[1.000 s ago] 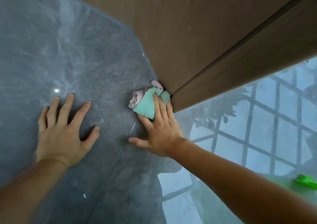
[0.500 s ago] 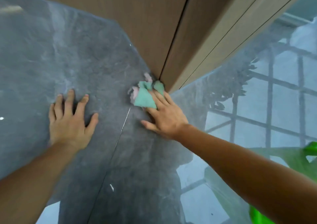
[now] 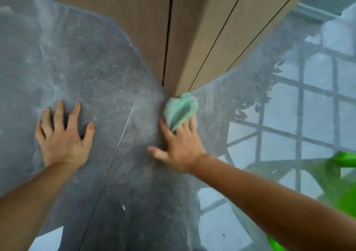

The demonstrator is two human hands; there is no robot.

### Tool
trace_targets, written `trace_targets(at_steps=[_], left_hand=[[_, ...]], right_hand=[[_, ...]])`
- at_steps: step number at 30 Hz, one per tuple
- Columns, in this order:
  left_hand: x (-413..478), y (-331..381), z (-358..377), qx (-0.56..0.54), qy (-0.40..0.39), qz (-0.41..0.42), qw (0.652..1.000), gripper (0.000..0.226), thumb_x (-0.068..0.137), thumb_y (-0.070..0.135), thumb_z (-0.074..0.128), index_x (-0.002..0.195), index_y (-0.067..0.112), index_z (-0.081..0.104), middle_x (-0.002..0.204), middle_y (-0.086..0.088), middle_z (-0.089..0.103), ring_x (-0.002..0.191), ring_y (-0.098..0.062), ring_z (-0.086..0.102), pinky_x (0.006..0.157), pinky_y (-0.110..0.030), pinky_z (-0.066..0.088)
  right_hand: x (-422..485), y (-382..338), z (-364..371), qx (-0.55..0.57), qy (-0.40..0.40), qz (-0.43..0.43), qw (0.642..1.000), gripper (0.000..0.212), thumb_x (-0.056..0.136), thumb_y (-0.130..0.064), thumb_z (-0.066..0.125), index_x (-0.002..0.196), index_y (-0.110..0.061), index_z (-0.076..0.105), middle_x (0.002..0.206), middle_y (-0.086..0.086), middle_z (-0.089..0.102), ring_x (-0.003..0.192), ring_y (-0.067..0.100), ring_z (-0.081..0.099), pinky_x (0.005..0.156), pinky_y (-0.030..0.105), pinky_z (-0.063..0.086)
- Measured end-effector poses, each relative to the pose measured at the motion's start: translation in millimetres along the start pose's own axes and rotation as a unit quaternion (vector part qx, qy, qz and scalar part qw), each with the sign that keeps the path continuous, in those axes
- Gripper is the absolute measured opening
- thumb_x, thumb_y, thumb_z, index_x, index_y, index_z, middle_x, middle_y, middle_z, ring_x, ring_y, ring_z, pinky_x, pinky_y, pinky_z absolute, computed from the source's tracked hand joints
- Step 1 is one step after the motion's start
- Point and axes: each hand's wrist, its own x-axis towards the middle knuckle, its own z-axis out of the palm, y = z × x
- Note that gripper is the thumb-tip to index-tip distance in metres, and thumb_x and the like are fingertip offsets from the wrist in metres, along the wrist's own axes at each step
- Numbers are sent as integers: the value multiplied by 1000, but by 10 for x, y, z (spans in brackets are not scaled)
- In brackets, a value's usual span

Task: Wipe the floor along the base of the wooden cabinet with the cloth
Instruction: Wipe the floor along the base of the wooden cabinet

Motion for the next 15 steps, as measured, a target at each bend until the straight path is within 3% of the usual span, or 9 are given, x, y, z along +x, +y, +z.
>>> trace_targets(at_steps=[2,3,5,7,9,11,13,15], left_hand=[[13,-17,23,1,7,1,1000,65,92,58,34,150,30,34,164,-13,26,148,-45,21,117,-59,17],[1,-19,30,-2,11,-3,1000,64,92,58,34,150,30,34,164,-13,26,148,-46,22,117,-60,17],[4,-4,28,-14,18,-3,1000,64,91,56,35,149,30,36,164,-13,27,148,-47,22,117,-61,17],[15,1,16,-23,15,-7,1000,64,91,56,35,149,30,36,164,-13,27,149,-46,21,117,-62,17],[10,4,9,-19,6,-10,1000,64,91,57,33,149,30,35,165,-12,25,150,-45,18,117,-61,15],[6,11,12,-19,8,-8,1000,64,91,57,33,149,31,35,165,-12,25,150,-45,18,118,-60,14],[12,13,3,-23,7,-7,1000,63,91,54,35,149,30,36,165,-12,25,150,-45,18,117,-60,14],[8,17,-12,-17,-3,-15,1000,63,91,53,36,150,29,36,166,-11,24,151,-43,17,118,-61,14]], right_hand=[[-285,-656,235,-47,-72,-227,970,76,85,-74,40,144,-27,43,156,17,34,148,35,17,120,55,0],[-311,-745,268,-65,-90,-297,949,68,87,-71,42,141,-31,48,157,12,34,149,32,18,121,53,3],[-129,-480,190,-73,-91,-349,930,53,93,-63,42,137,-36,52,162,4,23,151,26,13,122,48,2],[63,197,3,-91,-51,-310,945,45,99,-53,38,136,-35,54,164,2,14,152,24,5,122,44,-3],[198,1108,-209,-85,-7,-151,985,43,101,-45,39,138,-28,53,163,9,17,151,29,12,122,46,6],[140,1904,-376,-15,66,103,992,50,100,-45,40,142,-21,49,160,19,25,145,37,25,119,48,20],[-2,2270,-443,72,124,369,918,59,98,-53,28,144,-19,44,156,25,27,143,39,24,119,50,19],[16,2099,-400,114,125,539,825,63,95,-57,23,149,-24,33,158,27,18,148,38,12,119,55,10]])
